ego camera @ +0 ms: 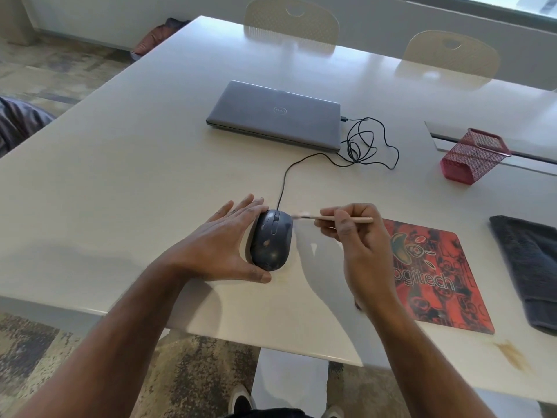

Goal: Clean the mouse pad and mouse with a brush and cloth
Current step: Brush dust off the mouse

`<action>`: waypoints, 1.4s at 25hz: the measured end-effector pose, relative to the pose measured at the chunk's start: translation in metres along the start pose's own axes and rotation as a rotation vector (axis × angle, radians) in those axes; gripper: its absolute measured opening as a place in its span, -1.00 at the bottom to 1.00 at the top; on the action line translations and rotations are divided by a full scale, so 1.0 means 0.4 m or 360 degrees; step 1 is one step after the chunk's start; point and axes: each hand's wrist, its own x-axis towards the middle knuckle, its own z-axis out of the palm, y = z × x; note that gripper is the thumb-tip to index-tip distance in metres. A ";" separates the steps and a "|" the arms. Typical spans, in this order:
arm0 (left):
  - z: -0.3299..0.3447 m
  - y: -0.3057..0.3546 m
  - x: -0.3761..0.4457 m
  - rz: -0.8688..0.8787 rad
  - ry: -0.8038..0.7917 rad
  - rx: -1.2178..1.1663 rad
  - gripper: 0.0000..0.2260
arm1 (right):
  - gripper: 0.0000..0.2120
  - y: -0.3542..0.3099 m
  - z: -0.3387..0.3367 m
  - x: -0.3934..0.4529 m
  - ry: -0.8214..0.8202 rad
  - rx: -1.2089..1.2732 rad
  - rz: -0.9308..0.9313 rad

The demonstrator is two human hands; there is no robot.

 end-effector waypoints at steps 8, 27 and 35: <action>0.000 0.007 -0.001 -0.0006 0.0030 0.0006 0.10 | -0.79 0.005 0.017 -0.136 -0.0073 -0.0026 -0.0161; -0.001 0.003 -0.003 0.0035 0.0026 0.0014 0.11 | -0.94 0.018 0.002 -0.177 -0.0561 -0.0263 -0.0698; 0.008 -0.006 0.002 0.0016 0.0037 0.0030 0.09 | -0.94 0.015 -0.032 -0.146 -0.0385 -0.0250 -0.0673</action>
